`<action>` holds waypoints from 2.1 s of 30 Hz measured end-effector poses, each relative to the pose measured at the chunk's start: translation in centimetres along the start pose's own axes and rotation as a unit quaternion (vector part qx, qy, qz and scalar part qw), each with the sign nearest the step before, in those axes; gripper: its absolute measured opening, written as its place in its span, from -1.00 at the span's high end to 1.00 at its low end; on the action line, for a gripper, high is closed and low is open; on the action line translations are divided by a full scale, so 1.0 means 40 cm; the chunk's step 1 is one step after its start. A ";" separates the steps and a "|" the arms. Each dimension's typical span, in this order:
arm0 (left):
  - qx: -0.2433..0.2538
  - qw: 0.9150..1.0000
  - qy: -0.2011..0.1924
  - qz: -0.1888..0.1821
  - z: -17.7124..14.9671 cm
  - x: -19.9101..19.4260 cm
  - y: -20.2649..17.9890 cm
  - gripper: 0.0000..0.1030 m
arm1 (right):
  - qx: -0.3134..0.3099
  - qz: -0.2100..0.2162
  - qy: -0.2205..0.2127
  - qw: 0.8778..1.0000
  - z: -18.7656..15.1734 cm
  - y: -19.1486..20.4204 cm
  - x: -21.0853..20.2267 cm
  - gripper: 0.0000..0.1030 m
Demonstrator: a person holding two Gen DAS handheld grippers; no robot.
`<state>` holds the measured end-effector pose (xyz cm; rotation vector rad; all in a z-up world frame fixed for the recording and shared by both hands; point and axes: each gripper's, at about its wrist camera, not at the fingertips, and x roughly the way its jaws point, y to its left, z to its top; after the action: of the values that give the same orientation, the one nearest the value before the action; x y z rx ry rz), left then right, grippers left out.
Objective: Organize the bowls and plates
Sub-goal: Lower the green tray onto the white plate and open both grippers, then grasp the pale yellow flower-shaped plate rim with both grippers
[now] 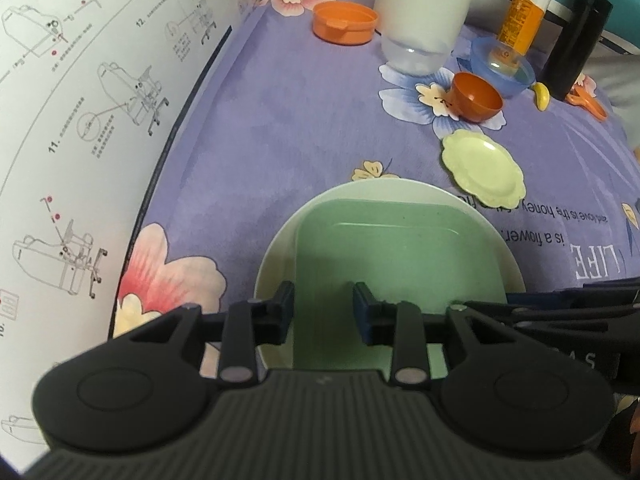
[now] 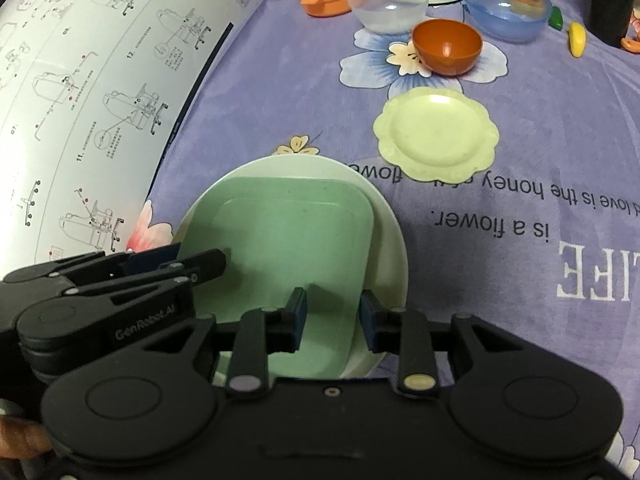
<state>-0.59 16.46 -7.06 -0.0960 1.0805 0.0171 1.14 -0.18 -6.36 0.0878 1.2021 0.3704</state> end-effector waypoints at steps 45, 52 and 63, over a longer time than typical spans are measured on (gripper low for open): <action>0.010 0.999 -0.045 0.006 0.101 -0.023 -0.104 -1.00 | 0.114 -0.045 -0.097 0.988 -0.017 -0.260 -0.145 -1.00; 0.041 0.998 -0.056 0.006 0.149 0.023 -0.165 -1.00 | 0.143 -0.048 -0.107 0.983 0.015 -0.330 -0.137 -1.00; 0.077 0.996 -0.045 -0.008 0.198 0.128 -0.250 -0.96 | 0.165 -0.036 -0.124 0.978 0.111 -0.377 -0.079 -0.69</action>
<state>9.41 7.03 -7.16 0.0346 0.9874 -0.0753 7.77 -14.77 -5.86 0.3678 1.0058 0.0893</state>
